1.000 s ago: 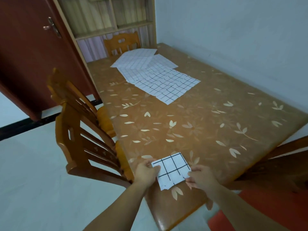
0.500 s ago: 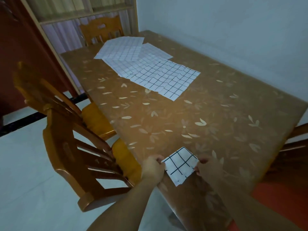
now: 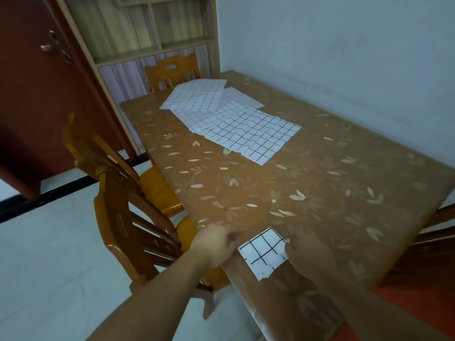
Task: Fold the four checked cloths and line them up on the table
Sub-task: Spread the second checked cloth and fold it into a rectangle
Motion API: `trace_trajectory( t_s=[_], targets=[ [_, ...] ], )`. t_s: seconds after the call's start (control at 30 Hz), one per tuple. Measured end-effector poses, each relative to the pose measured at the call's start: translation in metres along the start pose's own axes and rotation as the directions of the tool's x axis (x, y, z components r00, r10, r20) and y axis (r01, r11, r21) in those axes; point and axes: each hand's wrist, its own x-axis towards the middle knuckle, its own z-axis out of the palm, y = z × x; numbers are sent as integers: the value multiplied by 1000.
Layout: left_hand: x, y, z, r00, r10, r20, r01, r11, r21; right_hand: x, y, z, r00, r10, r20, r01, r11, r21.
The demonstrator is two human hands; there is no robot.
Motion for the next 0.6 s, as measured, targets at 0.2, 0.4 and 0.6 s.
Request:
trace_trajectory(
  t_s=[0.2,0.4,0.6],
  targets=[
    [-15,1,-68,995,99,-29,-89,965,245,-20,-46,-49,991,-115,-69,103,981,-166],
    [-33,-32,-125,977,197,-83,-160,932,324,-39,-103,-65,979,-102,-177,67,979,-193],
    [-65,-104,-167,953,296,-72,-257,907,333,-66,-180,-34,969,5,-245,-31,994,-103]
  ],
)
